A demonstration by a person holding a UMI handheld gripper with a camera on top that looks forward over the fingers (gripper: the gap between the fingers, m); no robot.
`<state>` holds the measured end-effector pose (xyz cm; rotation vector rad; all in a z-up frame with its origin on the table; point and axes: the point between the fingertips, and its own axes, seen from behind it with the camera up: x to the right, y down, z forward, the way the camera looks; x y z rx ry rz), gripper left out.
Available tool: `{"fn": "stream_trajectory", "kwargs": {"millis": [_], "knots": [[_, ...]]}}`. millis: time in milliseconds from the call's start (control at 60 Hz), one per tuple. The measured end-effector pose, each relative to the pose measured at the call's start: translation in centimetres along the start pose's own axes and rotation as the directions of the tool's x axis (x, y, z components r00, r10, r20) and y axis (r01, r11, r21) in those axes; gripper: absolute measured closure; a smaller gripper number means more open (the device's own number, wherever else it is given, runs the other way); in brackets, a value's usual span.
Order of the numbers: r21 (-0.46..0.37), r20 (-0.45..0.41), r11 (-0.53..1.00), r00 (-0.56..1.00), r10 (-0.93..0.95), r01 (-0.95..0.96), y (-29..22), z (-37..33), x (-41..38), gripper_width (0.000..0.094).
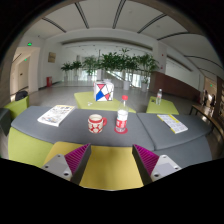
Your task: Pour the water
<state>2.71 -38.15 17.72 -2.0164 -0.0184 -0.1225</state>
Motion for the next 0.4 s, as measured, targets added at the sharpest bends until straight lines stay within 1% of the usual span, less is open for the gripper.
{"fn": "stream_trajectory", "kwargs": {"millis": [50, 150, 167, 283, 400], "knots": [[0.003, -0.006, 1.0, 1.0, 0.014, -0.014, 0.9, -3.2, -0.8, 0.0082], [0.006, -0.015, 0.999, 0.999, 0.043, -0.043, 1.8, -7.3, -1.1, 0.0082], [0.006, -0.014, 0.999, 0.999, 0.048, -0.048, 1.9, -6.6, -0.7, 0.0082], [0.015, -0.028, 0.998, 0.998, 0.056, -0.056, 2.5, -10.0, -0.3, 0.0083], [0.038, -0.041, 0.997, 0.997, 0.07, -0.069, 2.3, -10.8, 0.1, 0.0083]]}}
